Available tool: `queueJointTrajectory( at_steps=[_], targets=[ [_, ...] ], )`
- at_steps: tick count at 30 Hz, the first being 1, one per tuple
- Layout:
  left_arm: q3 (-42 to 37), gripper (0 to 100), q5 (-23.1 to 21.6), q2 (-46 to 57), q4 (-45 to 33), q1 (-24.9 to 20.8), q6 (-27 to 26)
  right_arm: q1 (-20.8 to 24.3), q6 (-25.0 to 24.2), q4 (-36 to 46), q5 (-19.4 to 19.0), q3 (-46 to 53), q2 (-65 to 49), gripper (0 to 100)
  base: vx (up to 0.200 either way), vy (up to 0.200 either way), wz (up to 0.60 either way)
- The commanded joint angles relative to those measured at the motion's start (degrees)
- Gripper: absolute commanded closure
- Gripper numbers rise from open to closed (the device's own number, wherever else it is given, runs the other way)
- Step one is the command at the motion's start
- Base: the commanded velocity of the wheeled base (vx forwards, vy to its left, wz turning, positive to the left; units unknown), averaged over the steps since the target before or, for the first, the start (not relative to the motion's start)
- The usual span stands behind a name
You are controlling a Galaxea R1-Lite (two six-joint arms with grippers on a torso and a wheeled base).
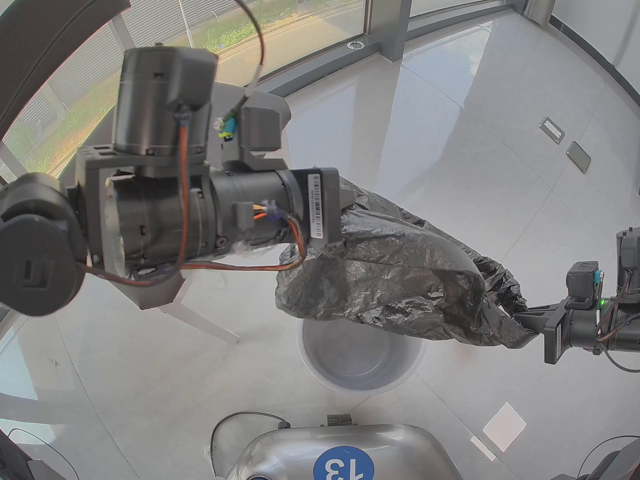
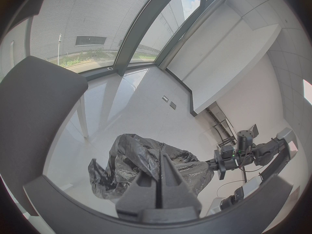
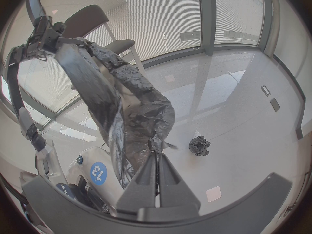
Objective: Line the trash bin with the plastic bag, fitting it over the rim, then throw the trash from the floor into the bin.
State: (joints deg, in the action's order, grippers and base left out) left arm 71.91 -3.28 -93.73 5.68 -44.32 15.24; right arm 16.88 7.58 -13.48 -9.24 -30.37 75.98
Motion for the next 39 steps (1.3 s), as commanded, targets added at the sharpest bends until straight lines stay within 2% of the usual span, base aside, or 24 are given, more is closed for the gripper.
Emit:
queueJointTrajectory(
  at_steps=[1, 7, 14, 19, 22, 34, 39],
  targets=[
    [2.3, 100, 0.3, -5.1, -0.5, 0.1, 0.1, -0.2, 0.6, -0.9, -0.3, 1.7, -0.4, 100, 0.000, 0.000, 0.00],
    [3.9, 100, 1.3, -7.0, -1.8, 0.0, 0.1, -0.2, 0.6, -1.3, -0.7, 2.2, -0.2, 100, 0.000, 0.000, 0.00],
    [4.2, 100, 1.8, -4.4, -4.5, 0.0, 0.1, 0.3, 0.5, -1.3, -1.0, 3.0, -0.2, 100, 0.000, 0.000, 0.00],
    [3.8, 100, 1.8, 0.6, -10.0, -0.3, 0.1, 3.0, 0.0, -0.8, -1.0, 3.4, -0.2, 100, 0.000, 0.000, 0.00],
    [2.4, 100, 1.8, 0.7, -10.3, -0.4, 0.8, 3.6, 0.0, -0.8, -1.0, 4.4, 0.3, 100, 0.000, 0.000, 0.00],
    [4.8, 100, 1.4, -7.9, -8.9, -0.2, 1.1, 2.3, -0.2, -1.0, -1.0, 7.6, 4.7, 100, 0.000, 0.000, 0.00],
    [8.6, 100, 1.3, -13.2, -8.6, -0.9, 1.6, -0.3, 0.2, -1.0, -1.0, 10.2, 3.9, 100, 0.000, 0.000, 0.00]
  ],
)
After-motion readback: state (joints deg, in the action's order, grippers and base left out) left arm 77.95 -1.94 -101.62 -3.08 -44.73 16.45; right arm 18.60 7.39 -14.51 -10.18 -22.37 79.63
